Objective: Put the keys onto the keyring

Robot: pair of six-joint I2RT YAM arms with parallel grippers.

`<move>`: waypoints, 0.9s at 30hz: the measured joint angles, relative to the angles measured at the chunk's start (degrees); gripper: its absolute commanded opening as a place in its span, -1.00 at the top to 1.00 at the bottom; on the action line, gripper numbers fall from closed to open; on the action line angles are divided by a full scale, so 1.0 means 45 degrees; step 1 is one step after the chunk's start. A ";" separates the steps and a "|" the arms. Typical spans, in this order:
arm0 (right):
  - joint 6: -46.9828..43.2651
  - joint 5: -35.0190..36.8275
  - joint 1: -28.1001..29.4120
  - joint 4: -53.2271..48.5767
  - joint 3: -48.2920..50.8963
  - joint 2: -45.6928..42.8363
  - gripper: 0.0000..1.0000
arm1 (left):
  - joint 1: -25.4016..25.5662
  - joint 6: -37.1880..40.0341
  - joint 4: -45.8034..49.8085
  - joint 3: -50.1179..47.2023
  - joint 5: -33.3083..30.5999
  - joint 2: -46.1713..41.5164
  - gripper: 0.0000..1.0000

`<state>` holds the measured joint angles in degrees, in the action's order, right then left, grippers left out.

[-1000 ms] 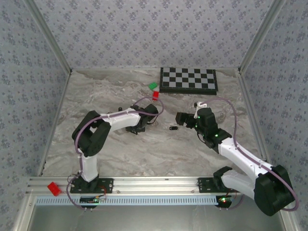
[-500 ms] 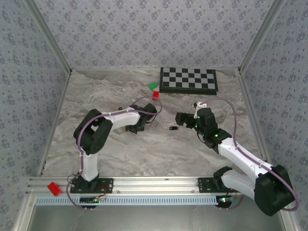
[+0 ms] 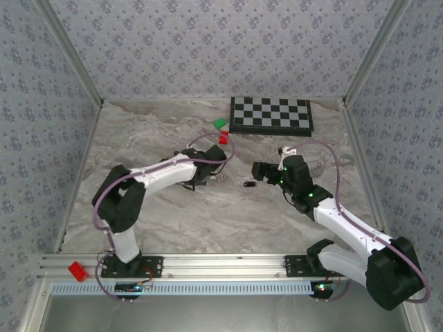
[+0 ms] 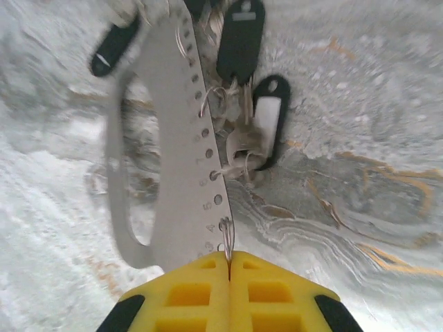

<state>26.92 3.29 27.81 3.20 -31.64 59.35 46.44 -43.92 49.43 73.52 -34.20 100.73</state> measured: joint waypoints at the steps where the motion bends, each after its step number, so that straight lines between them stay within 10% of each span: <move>1: 0.0000 0.0000 0.0015 0.0000 0.0000 0.0000 -0.99 | 0.0068 0.0151 0.0180 0.0228 -0.0102 -0.0355 1.00; 17: -0.0301 -0.0112 0.0141 0.0675 0.0359 -0.0039 -0.99 | 0.0350 0.3667 0.0539 0.1836 0.0083 -0.2934 1.00; 27: -0.0957 -0.1180 0.0359 0.1778 0.1069 -0.0568 -0.99 | 0.0345 0.5848 -0.2803 -0.0690 0.2137 -0.5319 1.00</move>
<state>22.61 -2.02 29.43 11.20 -26.83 56.80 47.99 -17.61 36.82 70.41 -24.58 76.79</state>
